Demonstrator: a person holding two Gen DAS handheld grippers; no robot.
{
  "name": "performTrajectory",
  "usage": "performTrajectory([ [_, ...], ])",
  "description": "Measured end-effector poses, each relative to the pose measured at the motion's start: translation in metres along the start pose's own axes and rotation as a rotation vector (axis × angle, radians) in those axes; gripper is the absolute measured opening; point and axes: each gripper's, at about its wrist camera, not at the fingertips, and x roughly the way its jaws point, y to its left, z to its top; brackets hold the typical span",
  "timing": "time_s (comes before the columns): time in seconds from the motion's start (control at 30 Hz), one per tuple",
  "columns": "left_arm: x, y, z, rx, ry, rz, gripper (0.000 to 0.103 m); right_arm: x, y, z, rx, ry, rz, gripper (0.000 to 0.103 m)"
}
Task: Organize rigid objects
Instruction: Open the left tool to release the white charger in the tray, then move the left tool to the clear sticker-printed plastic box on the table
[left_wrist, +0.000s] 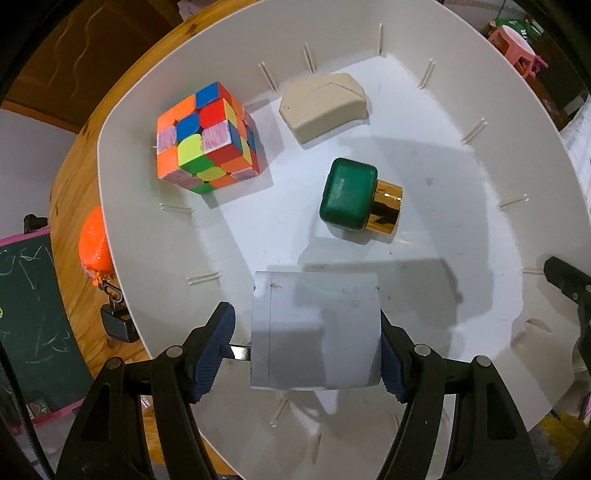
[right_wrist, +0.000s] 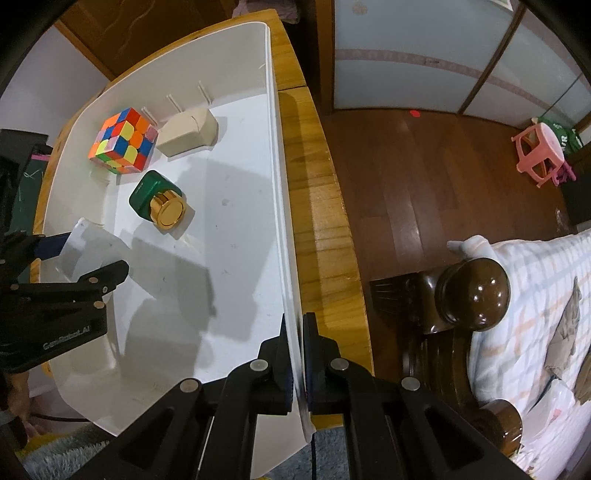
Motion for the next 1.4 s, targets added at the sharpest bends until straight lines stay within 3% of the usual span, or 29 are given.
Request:
performTrajectory([
  [0.4, 0.012, -0.009, -0.001, 0.012, 0.03, 0.058, 0.075, -0.002, 0.0, -0.001, 0.0, -0.026, 0.02, 0.003],
  [0.57, -0.002, -0.008, -0.004, 0.026, -0.028, 0.105, 0.086, 0.0, -0.002, -0.001, 0.012, -0.016, 0.027, 0.003],
  [0.9, -0.031, 0.002, -0.014, 0.025, -0.093, 0.139, 0.086, 0.0, -0.003, 0.0, 0.02, -0.017, 0.03, 0.004],
  [1.23, -0.065, 0.027, -0.032, -0.117, -0.15, 0.157, 0.086, 0.0, -0.002, 0.0, 0.002, -0.015, 0.03, 0.003],
  [1.4, -0.076, 0.066, -0.053, -0.222, -0.175, 0.172, 0.086, 0.0, -0.001, 0.0, -0.001, -0.012, 0.028, 0.003],
])
